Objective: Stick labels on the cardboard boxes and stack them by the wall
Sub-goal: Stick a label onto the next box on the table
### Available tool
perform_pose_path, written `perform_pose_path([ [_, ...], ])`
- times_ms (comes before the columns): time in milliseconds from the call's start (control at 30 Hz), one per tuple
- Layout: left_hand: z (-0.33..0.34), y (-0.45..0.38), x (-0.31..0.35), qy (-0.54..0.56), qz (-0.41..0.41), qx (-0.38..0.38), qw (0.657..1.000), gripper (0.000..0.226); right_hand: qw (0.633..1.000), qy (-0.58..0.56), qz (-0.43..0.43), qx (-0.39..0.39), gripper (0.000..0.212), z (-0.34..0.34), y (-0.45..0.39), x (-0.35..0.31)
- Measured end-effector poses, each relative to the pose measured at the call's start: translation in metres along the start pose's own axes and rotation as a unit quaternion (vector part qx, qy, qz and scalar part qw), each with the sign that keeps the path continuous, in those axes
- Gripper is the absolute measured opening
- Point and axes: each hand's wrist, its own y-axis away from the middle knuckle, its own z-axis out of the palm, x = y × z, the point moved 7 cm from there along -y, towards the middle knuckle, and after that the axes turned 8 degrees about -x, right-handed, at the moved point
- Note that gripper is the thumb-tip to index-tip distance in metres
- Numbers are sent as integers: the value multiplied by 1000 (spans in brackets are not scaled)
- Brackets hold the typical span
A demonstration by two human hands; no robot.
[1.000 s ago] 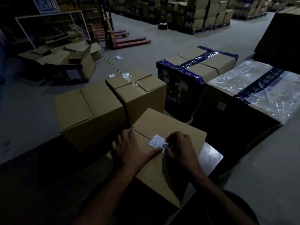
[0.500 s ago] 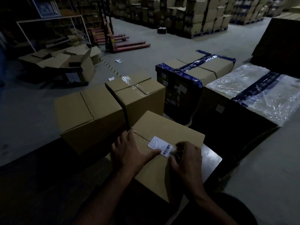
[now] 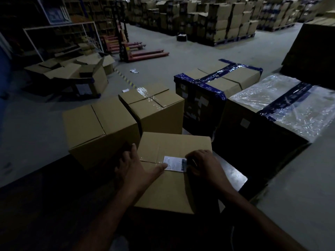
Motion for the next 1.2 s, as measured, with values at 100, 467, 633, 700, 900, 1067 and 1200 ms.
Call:
perform_pose_path([
  [100,8,-5,16,19,29,6,999,136,999,-13,16,36,22,2,6,-12],
  [467,19,-7,17,29,36,26,999,137,996,-62,39,56,18,10,8,-13],
  [633,20,-10,13,26,36,32,999,137,994,-93,40,47,30,10,7,-11],
  [700,22,-11,12,24,34,29,999,137,996,-70,39,45,27,11,6,-12],
  [900,20,-9,15,31,36,24,999,135,992,-112,46,27,34,10,4,-6],
  [1067,21,-9,14,32,33,20,999,135,995,-91,43,25,32,12,2,-7],
  [1200,19,-9,15,34,34,21,999,134,987,-151,29,44,41,6,7,-2],
])
